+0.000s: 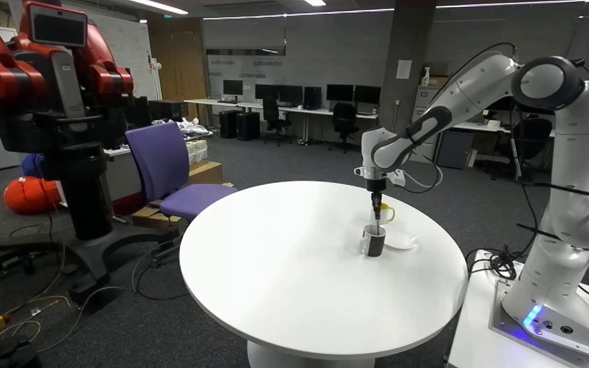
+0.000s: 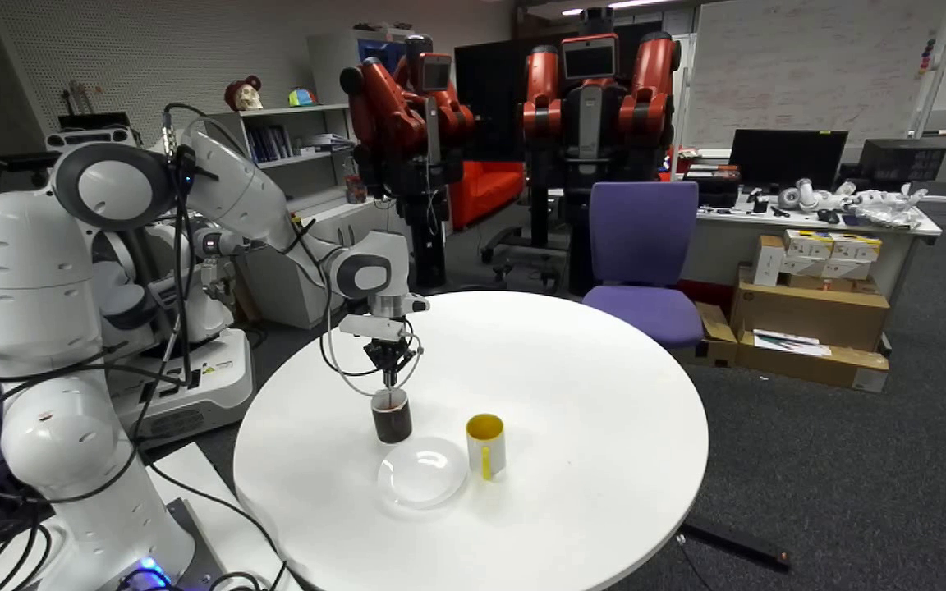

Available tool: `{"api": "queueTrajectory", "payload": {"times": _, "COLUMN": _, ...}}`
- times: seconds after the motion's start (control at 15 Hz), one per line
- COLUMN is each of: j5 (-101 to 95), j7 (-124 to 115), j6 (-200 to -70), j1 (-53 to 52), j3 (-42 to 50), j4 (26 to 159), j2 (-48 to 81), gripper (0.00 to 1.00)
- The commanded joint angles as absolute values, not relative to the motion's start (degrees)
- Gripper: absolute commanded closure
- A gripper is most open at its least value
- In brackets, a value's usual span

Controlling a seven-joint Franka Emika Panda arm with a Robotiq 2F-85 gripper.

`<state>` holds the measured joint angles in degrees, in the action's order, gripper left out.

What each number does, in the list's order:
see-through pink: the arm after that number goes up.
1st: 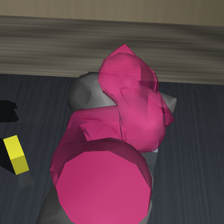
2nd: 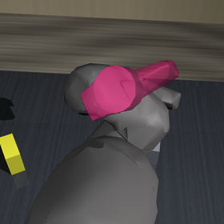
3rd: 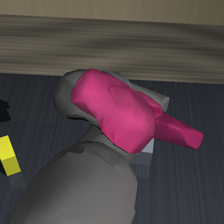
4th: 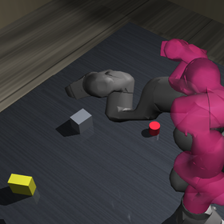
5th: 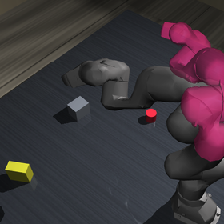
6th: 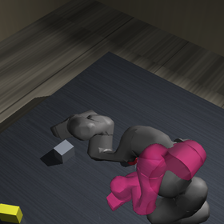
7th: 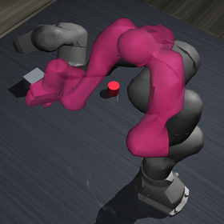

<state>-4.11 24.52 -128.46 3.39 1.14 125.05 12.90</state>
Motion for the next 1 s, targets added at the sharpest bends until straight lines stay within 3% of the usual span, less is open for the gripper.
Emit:
{"api": "queueTrajectory", "payload": {"times": 0.0, "j5": -5.75, "j7": 24.51, "j6": -129.94, "j1": 3.87, "j3": 1.21, "j4": 124.31, "j2": 13.3, "gripper": 0.99}}
{"api": "queueTrajectory", "payload": {"times": 0.93, "j5": -3.85, "j7": 26.7, "j6": -133.54, "j1": 4.24, "j3": -0.5, "j4": 121.25, "j2": 17.53, "gripper": 0.99}}
